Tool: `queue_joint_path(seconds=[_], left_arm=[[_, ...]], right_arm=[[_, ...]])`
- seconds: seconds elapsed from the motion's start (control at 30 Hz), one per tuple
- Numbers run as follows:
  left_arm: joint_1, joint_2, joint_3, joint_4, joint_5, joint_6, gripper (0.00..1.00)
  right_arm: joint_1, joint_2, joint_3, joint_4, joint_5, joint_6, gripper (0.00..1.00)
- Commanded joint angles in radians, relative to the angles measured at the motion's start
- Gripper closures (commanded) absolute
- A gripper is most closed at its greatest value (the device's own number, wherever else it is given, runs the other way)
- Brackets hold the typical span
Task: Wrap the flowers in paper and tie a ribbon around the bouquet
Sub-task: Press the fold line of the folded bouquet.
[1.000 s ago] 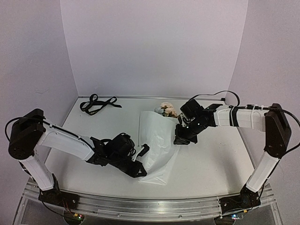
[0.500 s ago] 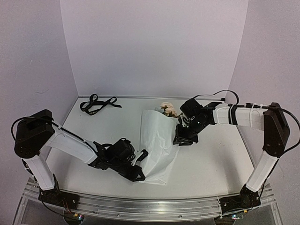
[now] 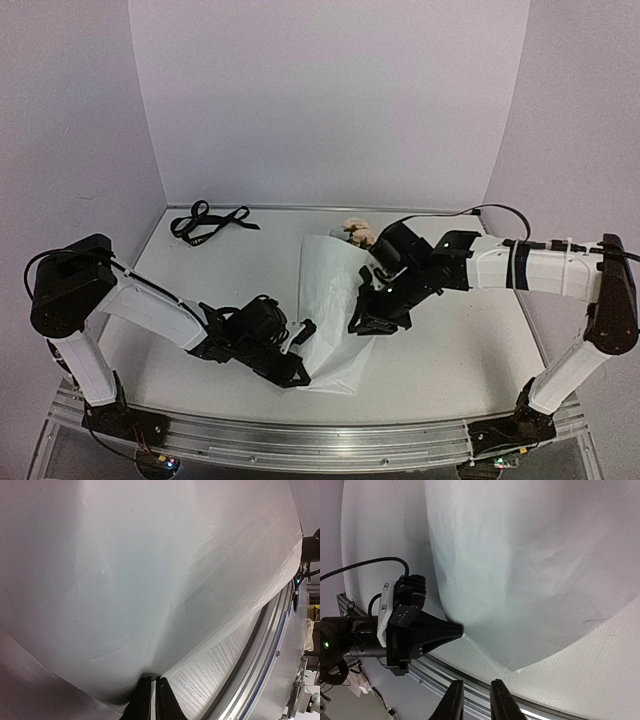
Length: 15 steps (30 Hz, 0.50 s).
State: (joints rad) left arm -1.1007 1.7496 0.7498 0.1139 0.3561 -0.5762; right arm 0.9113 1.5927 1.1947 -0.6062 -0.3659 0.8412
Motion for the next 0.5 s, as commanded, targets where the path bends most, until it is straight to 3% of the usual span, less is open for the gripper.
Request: queue_joint_path(seconds=[0.0, 0.47], left_arm=[[-0.008, -0.010, 0.007, -0.003, 0.010, 0.009, 0.94], [-0.008, -0.030, 0.007, -0.019, -0.003, 0.011, 0.93]], right_arm=[[0.057, 0.102, 0.010, 0.134, -0.038, 0.153, 0.83], [0.113, 0.205, -0.178, 0.414, -0.031, 0.359, 0.88]])
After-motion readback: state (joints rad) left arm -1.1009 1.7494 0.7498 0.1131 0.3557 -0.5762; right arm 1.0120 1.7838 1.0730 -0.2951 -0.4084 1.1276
